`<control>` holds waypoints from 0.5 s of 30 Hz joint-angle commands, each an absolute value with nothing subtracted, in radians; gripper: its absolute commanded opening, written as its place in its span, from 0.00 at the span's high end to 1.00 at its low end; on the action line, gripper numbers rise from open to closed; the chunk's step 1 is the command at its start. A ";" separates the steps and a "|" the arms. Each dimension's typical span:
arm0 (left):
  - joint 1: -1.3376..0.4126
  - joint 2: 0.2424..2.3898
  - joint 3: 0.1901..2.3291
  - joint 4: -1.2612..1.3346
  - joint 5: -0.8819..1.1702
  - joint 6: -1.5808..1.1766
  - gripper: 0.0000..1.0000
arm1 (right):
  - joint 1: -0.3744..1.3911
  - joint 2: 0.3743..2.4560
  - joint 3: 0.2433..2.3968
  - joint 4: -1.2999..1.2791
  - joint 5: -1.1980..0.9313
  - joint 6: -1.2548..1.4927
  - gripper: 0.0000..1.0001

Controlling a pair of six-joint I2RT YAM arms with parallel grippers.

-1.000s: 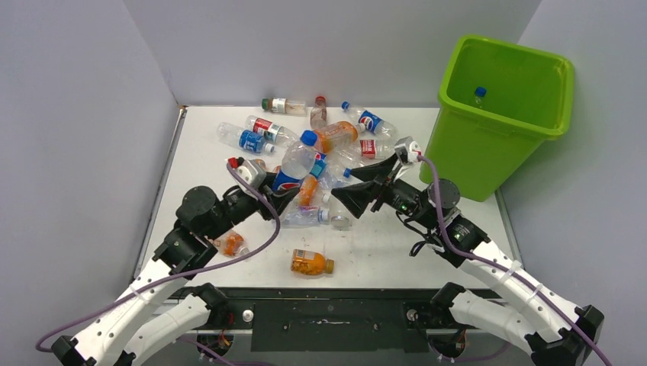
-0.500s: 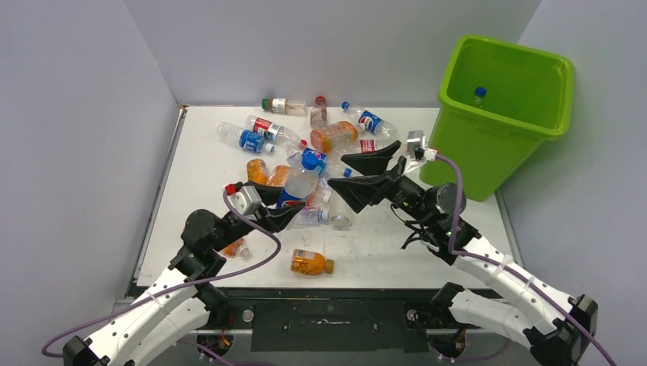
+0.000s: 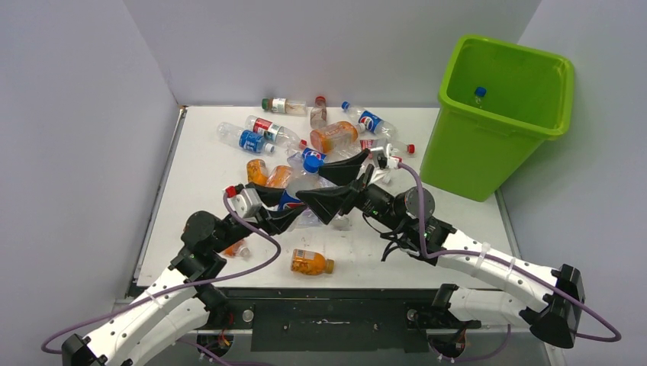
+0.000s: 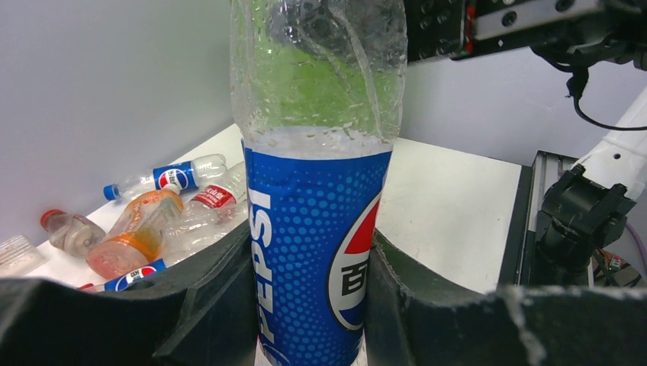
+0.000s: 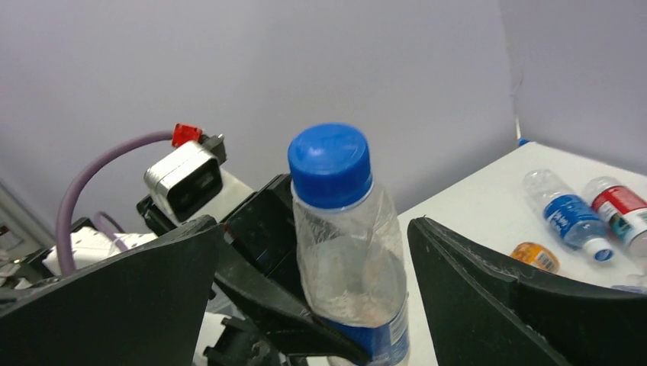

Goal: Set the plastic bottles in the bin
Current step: Pick up the plastic bottle at the center of the board.

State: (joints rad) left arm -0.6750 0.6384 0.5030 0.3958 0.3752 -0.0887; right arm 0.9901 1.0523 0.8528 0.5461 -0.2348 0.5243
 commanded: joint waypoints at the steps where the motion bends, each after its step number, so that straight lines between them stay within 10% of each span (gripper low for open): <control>1: -0.698 0.629 0.529 0.400 0.369 -0.053 0.95 | 0.998 1.062 0.918 0.594 -0.105 0.431 0.09; 7: -0.719 0.621 0.529 0.372 0.348 -0.026 0.98 | 0.999 1.113 0.977 0.546 -0.080 0.403 0.29; 15: -0.731 0.612 0.527 0.364 0.319 -0.015 0.92 | 0.999 1.150 1.021 0.450 -0.097 0.396 0.93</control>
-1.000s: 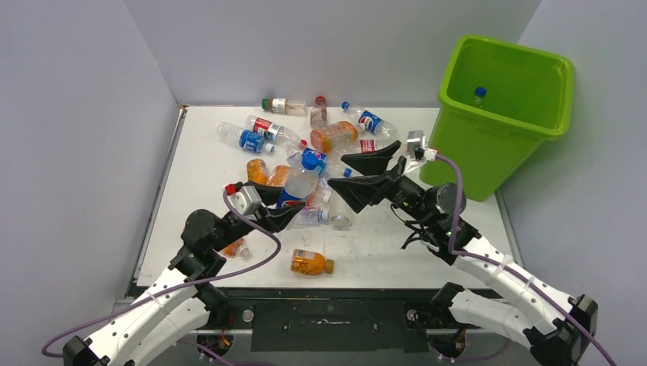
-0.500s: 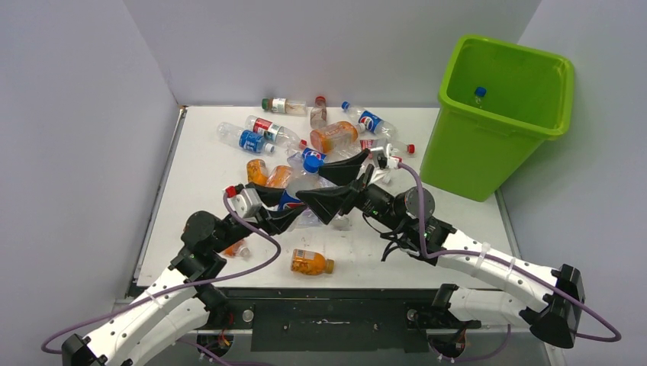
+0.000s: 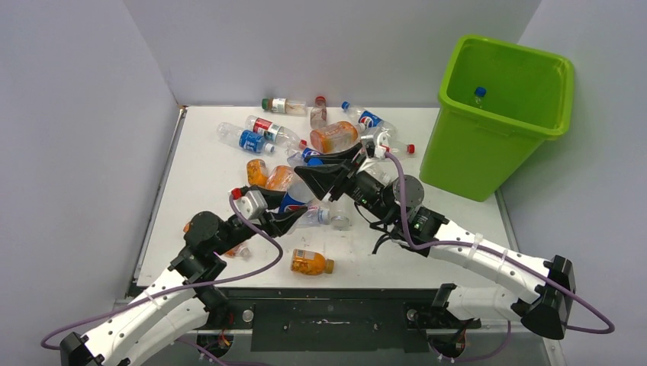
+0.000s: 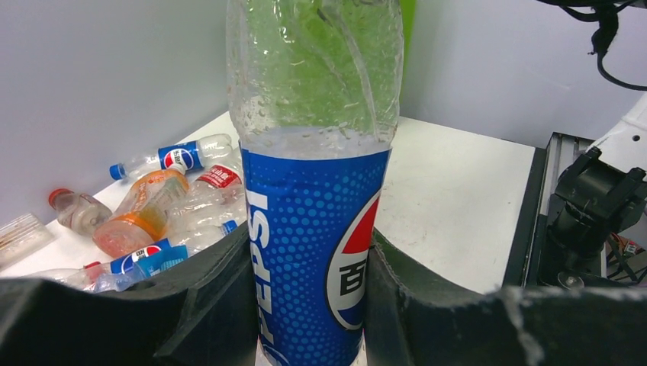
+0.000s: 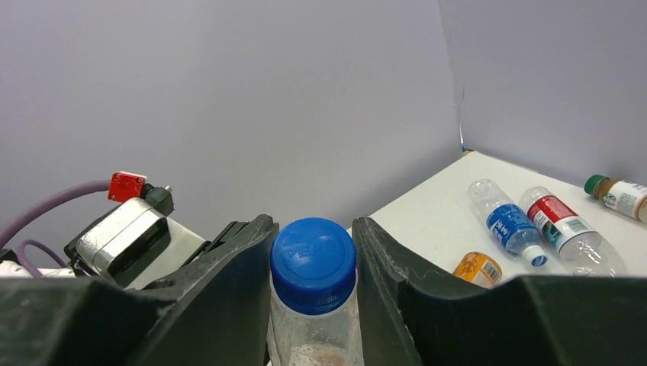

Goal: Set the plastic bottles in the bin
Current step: Pick up the plastic bottle at the center of the board, then place the plastic bottle in the trash bin.

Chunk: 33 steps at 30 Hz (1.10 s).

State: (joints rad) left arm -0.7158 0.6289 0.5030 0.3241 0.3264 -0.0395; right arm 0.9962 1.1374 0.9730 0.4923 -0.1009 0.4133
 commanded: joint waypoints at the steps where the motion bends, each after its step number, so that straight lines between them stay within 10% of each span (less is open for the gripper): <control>1: -0.733 0.611 0.526 0.364 0.309 -0.015 0.81 | 0.998 1.147 1.023 0.432 -0.097 0.396 0.94; 6: -0.743 0.597 0.520 0.357 0.266 -0.020 0.02 | 0.999 1.104 1.028 0.355 -0.075 0.347 0.95; 20: -0.748 0.521 0.503 0.351 -0.072 -0.018 0.04 | 0.998 0.987 1.422 -0.017 0.335 -0.031 0.95; 33: -0.749 0.541 0.503 0.336 -0.080 -0.007 0.04 | 0.986 1.085 1.361 1.054 0.859 -0.831 0.95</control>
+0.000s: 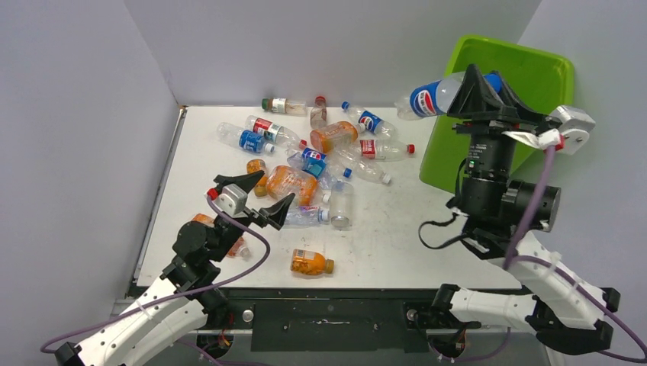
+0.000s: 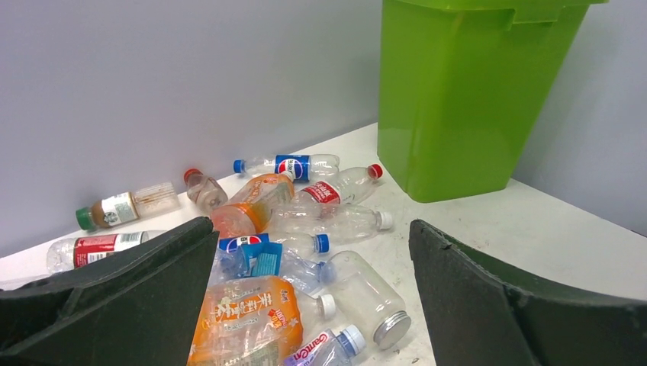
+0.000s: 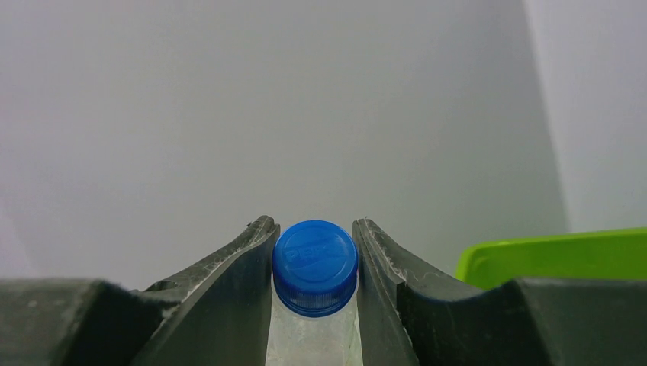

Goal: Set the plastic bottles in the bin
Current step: Place the plastic bottle in the trash bin.

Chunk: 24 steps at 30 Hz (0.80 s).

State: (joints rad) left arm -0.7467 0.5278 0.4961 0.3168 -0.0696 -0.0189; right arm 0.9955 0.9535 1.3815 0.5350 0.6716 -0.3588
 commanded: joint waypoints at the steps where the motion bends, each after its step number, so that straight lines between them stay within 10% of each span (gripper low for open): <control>1: -0.750 0.546 0.504 0.333 -0.080 -0.007 0.04 | 0.973 1.128 1.375 1.161 0.866 -0.924 0.95; 6: -0.750 0.555 0.512 0.318 -0.089 -0.005 0.04 | 0.801 1.270 1.498 1.275 0.900 -0.987 0.95; 14: -0.778 0.562 0.512 0.308 -0.110 -0.006 0.04 | 0.375 1.279 1.587 0.793 0.937 -0.362 0.95; 24: -0.796 0.574 0.512 0.303 -0.117 0.028 0.04 | 0.308 1.326 1.599 0.840 0.897 -0.360 0.95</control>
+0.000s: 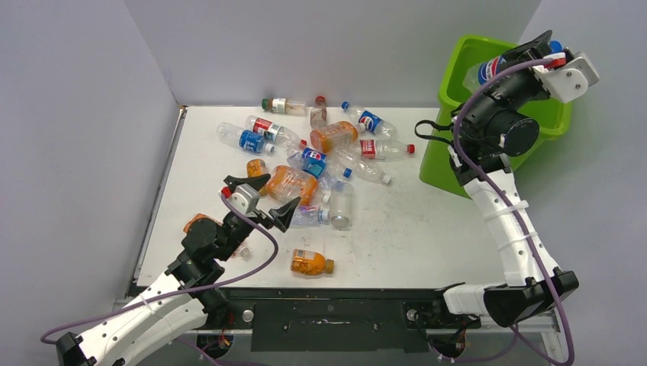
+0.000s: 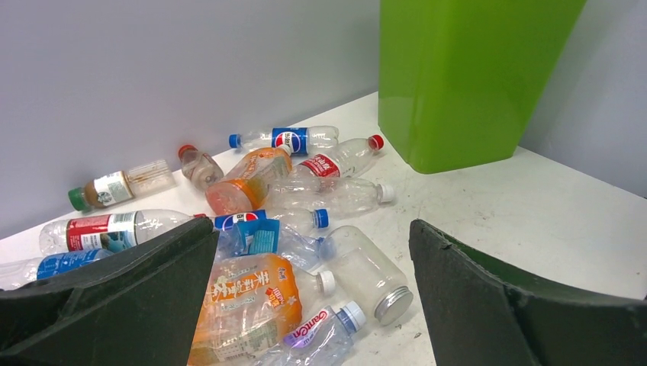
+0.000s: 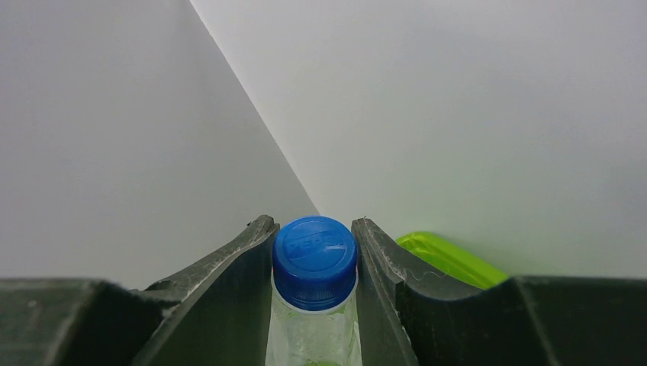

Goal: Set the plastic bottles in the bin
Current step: Place the plastic bottle in the trash bin.

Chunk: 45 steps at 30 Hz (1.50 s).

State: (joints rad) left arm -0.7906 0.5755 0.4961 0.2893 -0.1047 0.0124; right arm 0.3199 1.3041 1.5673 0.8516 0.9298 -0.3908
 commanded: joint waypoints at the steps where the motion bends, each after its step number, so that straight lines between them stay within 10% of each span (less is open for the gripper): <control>1: -0.796 0.574 0.513 0.303 -0.118 0.029 0.04 | 0.302 1.337 1.592 0.850 0.901 -0.372 0.95; 15: -0.801 0.593 0.521 0.288 -0.126 0.037 0.04 | 0.091 1.453 1.626 0.499 0.903 0.078 0.94; 20: -0.801 0.594 0.522 0.287 -0.122 0.038 0.04 | 0.064 1.483 1.625 0.396 0.865 0.176 0.73; 26: -0.801 0.592 0.523 0.286 -0.118 0.035 0.04 | 0.064 1.485 1.633 0.376 0.823 0.178 0.21; 45: -0.800 0.607 0.534 0.264 -0.226 0.030 0.04 | 0.452 1.205 1.479 0.316 0.276 0.300 0.00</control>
State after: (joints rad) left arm -0.7971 0.6083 0.4961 0.2573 -0.1486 0.0311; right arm 0.3588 1.3380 1.5639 0.3195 0.5388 0.2173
